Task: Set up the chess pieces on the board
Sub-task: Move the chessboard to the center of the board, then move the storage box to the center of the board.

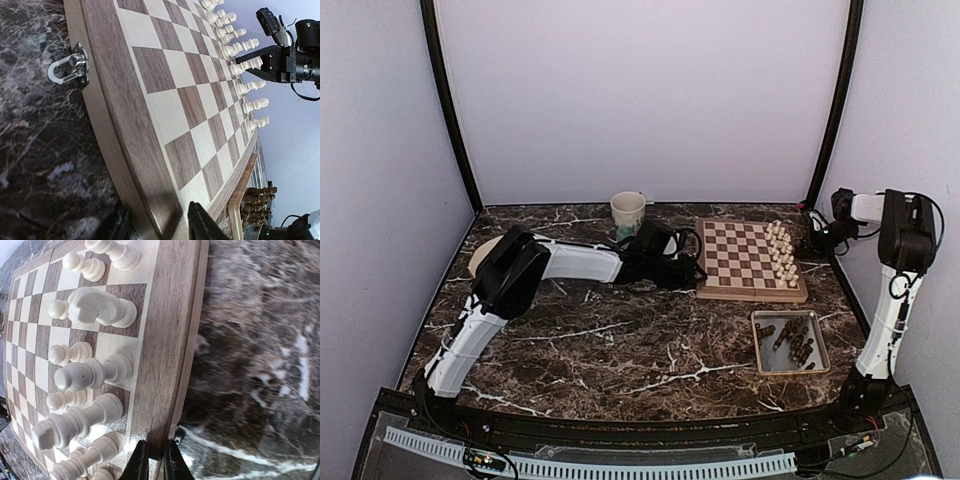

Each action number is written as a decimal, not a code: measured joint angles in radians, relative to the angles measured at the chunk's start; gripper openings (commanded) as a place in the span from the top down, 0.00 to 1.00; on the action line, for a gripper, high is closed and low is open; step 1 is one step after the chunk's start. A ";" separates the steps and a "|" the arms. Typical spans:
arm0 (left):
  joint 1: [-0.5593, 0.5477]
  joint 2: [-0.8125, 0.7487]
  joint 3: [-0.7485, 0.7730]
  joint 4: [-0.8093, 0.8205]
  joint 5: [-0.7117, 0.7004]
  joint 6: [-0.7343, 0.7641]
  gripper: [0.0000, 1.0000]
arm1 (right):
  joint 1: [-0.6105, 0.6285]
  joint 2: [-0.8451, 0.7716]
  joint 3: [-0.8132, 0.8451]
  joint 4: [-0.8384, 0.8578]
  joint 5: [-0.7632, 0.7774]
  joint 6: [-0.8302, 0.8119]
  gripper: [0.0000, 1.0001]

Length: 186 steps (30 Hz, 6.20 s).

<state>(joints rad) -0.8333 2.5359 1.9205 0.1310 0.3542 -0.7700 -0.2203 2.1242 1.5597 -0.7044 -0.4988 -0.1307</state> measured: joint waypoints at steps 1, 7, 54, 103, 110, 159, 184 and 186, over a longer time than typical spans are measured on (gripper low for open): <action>0.000 -0.019 -0.027 -0.002 -0.003 0.006 0.60 | 0.012 -0.002 -0.003 0.001 0.000 0.000 0.90; 0.000 -0.150 -0.208 -0.036 -0.025 0.051 0.61 | 0.088 -0.016 -0.028 0.010 -0.006 0.001 0.90; -0.026 -0.985 -1.086 -0.445 -0.235 0.062 0.63 | 0.727 -0.130 -0.195 -0.133 -0.048 -0.035 0.90; -0.053 -1.274 -0.949 -0.200 -0.904 0.632 0.01 | 0.850 -0.749 -0.424 -0.082 0.317 -0.280 0.00; -0.052 -1.255 -0.945 -0.106 -0.920 0.625 0.01 | 0.743 -0.966 -0.443 0.108 0.602 -0.259 0.00; -0.048 -1.272 -1.030 -0.097 -0.583 0.547 0.29 | 0.573 -0.491 -0.649 0.002 0.375 -0.771 0.73; -0.048 -1.265 -1.033 -0.103 -0.573 0.504 0.30 | 0.673 -0.197 -0.335 0.148 0.209 -0.577 0.74; -0.048 -1.263 -1.033 -0.103 -0.573 0.500 0.30 | 0.675 -0.195 -0.332 0.149 0.209 -0.572 0.73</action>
<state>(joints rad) -0.8818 1.2724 0.8871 0.0280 -0.2184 -0.2703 0.4545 1.9289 1.2278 -0.5556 -0.2901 -0.7025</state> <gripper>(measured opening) 0.701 0.253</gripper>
